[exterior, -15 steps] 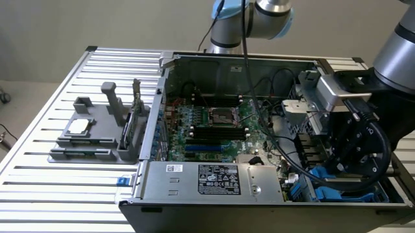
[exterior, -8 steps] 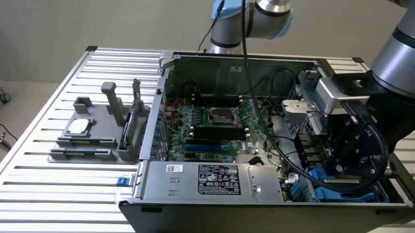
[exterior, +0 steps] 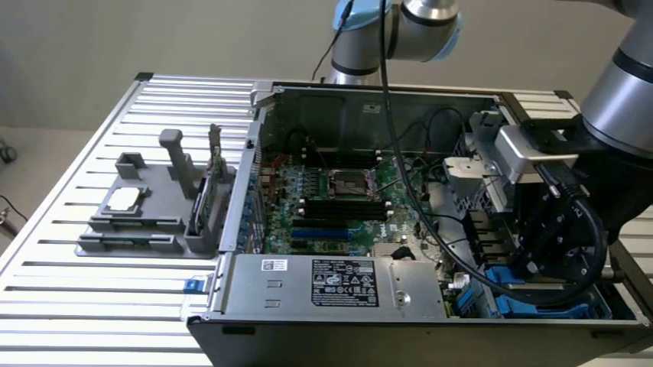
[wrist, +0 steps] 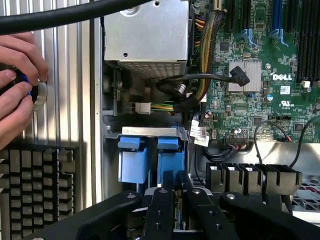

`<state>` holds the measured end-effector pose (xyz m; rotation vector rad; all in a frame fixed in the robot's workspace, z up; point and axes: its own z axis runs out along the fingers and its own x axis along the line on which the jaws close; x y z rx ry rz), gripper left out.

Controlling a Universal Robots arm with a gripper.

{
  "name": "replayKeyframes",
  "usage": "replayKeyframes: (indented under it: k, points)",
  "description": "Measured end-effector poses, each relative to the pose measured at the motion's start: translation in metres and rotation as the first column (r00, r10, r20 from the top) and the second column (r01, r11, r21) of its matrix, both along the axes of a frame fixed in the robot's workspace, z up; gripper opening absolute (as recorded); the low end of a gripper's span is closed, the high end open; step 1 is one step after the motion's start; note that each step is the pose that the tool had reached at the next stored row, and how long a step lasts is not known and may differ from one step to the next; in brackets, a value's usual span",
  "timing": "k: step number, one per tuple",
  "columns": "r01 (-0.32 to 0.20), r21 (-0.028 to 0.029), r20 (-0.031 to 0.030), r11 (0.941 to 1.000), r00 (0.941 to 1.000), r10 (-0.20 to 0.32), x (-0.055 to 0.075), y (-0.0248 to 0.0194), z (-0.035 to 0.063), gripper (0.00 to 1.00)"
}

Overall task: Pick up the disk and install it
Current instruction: 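Insert the disk into the insertion slot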

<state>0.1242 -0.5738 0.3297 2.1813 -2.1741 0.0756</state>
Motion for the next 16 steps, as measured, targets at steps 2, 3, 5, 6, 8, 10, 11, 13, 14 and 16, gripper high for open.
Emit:
replayKeyframes:
  k: [2, 3, 5, 6, 8, 10, 11, 13, 14, 16]
  points:
    - [0.000, 0.0002, -0.0017, 1.0000, 1.0000, 0.000, 0.000, 0.0000, 0.0000, 0.18]
    - [0.000, 0.0007, -0.0022, 1.0000, 1.0000, 0.000, 0.000, -0.0001, 0.0005, 0.18]
    - [0.000, 0.0018, -0.0033, 1.0000, 1.0000, 0.000, 0.000, -0.0001, 0.0034, 0.18]
    - [0.000, 0.0006, -0.0036, 1.0000, 1.0000, 0.000, 0.000, 0.0000, 0.0060, 0.18]
    - [0.000, 0.0006, -0.0039, 1.0000, 1.0000, 0.000, 0.000, -0.0001, 0.0096, 0.18]
    - [0.000, 0.0006, -0.0039, 1.0000, 1.0000, 0.000, 0.000, 0.0000, 0.0134, 0.18]
    - [0.000, 0.0007, -0.0040, 1.0000, 1.0000, 0.000, 0.000, 0.0000, 0.0157, 0.18]
    - [0.000, 0.0003, -0.0040, 1.0000, 1.0000, 0.000, 0.000, 0.0000, 0.0215, 0.18]
    - [0.000, 0.0004, -0.0040, 1.0000, 1.0000, 0.000, 0.000, 0.0000, 0.0248, 0.18]
    - [0.000, 0.0004, -0.0040, 1.0000, 1.0000, 0.000, 0.000, 0.0000, 0.0326, 0.18]
